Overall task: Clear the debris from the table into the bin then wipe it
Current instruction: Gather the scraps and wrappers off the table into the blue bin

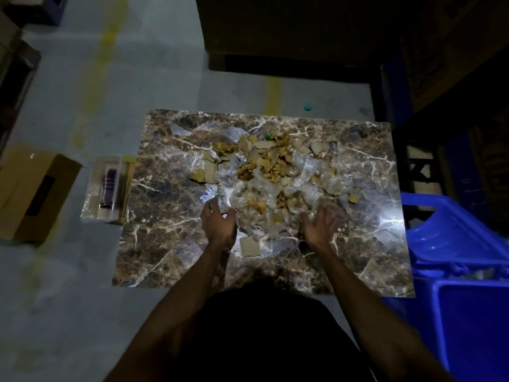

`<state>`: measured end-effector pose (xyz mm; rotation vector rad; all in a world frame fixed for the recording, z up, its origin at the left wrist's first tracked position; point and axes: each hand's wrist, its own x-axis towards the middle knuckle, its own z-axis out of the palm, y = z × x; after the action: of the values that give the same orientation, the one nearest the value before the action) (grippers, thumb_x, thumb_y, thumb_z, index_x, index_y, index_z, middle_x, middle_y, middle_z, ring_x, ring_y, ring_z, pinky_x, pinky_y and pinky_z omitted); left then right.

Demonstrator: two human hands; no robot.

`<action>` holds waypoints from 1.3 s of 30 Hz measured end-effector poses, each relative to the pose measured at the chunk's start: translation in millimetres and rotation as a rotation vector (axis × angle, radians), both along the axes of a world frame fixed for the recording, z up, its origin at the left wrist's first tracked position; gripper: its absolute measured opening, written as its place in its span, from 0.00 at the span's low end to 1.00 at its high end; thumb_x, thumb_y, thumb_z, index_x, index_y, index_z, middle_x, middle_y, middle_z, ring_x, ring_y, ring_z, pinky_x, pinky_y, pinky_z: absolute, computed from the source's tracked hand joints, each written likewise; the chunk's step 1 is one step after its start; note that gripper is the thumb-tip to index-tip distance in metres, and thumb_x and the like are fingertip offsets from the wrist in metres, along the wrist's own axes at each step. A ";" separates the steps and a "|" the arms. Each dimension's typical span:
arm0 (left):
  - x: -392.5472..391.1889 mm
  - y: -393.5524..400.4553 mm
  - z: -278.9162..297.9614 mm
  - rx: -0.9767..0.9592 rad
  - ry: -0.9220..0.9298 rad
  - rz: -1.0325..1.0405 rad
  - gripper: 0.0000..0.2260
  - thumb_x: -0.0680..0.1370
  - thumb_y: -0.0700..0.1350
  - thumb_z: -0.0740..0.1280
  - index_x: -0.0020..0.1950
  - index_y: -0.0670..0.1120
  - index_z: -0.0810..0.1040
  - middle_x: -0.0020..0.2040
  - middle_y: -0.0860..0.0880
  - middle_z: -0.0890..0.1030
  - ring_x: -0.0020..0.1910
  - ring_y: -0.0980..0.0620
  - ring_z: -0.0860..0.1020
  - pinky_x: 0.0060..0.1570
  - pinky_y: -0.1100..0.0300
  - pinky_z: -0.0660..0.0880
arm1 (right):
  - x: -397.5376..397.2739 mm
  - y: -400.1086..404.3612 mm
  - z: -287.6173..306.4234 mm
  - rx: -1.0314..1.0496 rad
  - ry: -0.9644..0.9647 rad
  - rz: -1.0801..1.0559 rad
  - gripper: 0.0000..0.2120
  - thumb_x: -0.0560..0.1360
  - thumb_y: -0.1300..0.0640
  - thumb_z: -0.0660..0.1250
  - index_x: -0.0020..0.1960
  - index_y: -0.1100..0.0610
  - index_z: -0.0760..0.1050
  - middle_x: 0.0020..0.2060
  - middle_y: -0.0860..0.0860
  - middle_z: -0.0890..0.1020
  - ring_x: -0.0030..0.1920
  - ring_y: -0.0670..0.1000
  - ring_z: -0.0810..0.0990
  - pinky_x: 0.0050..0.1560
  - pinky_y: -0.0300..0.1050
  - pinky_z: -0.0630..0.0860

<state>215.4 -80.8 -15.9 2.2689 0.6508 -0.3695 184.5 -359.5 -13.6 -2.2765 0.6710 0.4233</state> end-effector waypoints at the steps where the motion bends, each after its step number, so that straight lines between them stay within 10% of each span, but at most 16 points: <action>1: -0.6 -8.3 0.3 -0.034 0.004 0.007 0.28 0.83 0.54 0.65 0.80 0.46 0.65 0.79 0.43 0.63 0.78 0.40 0.60 0.73 0.47 0.62 | 2.7 8.1 3.1 0.023 -0.005 -0.010 0.37 0.82 0.31 0.51 0.84 0.45 0.42 0.84 0.53 0.43 0.83 0.58 0.40 0.79 0.68 0.35; 13: -6.4 -26.5 -7.5 -0.110 -0.050 0.151 0.27 0.76 0.52 0.71 0.71 0.42 0.74 0.69 0.40 0.74 0.70 0.39 0.70 0.69 0.43 0.68 | 2.7 19.5 16.4 0.090 -0.163 -0.007 0.36 0.78 0.24 0.43 0.82 0.37 0.56 0.83 0.44 0.55 0.84 0.54 0.44 0.80 0.59 0.36; 18: -38.4 -25.1 3.7 -0.082 -0.022 0.329 0.28 0.78 0.46 0.73 0.74 0.38 0.69 0.71 0.36 0.72 0.71 0.36 0.69 0.66 0.47 0.69 | -33.1 -1.0 24.6 0.034 -0.262 -0.102 0.29 0.80 0.42 0.63 0.79 0.51 0.67 0.79 0.53 0.64 0.80 0.58 0.58 0.80 0.60 0.55; 24: -62.4 -56.5 2.7 -0.487 0.287 0.620 0.19 0.76 0.49 0.67 0.62 0.39 0.75 0.48 0.43 0.78 0.41 0.45 0.78 0.33 0.57 0.77 | -47.4 17.0 16.1 0.222 0.046 -0.339 0.42 0.74 0.58 0.74 0.81 0.58 0.54 0.79 0.61 0.54 0.78 0.66 0.58 0.77 0.59 0.62; 26: -57.0 -67.6 9.8 -0.679 0.248 0.639 0.06 0.79 0.40 0.60 0.46 0.41 0.76 0.35 0.44 0.70 0.29 0.49 0.69 0.21 0.66 0.64 | -46.7 21.2 10.9 0.347 0.048 -0.270 0.45 0.73 0.53 0.74 0.81 0.55 0.52 0.80 0.58 0.53 0.78 0.63 0.58 0.76 0.63 0.64; 29: -46.7 -69.6 7.6 -0.822 0.149 0.736 0.13 0.76 0.35 0.57 0.33 0.45 0.67 0.27 0.47 0.63 0.22 0.51 0.61 0.23 0.63 0.56 | -45.0 18.9 9.3 0.413 0.002 -0.186 0.36 0.71 0.48 0.72 0.76 0.46 0.62 0.74 0.52 0.60 0.73 0.59 0.66 0.70 0.61 0.72; 34: -40.4 -37.2 -3.5 -0.530 0.068 0.798 0.12 0.72 0.46 0.64 0.52 0.42 0.75 0.42 0.46 0.78 0.41 0.44 0.79 0.38 0.53 0.74 | -28.5 -18.1 26.6 0.308 -0.204 -0.346 0.20 0.81 0.56 0.69 0.70 0.56 0.70 0.72 0.54 0.62 0.69 0.55 0.69 0.62 0.41 0.69; 39: 4.9 -34.3 19.4 -0.206 -0.039 0.684 0.20 0.78 0.50 0.67 0.65 0.39 0.76 0.64 0.39 0.78 0.62 0.37 0.77 0.60 0.46 0.75 | 26.9 -70.8 23.5 0.107 -0.278 -0.378 0.26 0.76 0.46 0.68 0.70 0.57 0.73 0.71 0.61 0.66 0.70 0.63 0.68 0.69 0.59 0.70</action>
<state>220.3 -115.1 3.5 1.7230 1.2449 -0.0496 211.4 -430.3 10.0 -1.9974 0.8854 -0.0371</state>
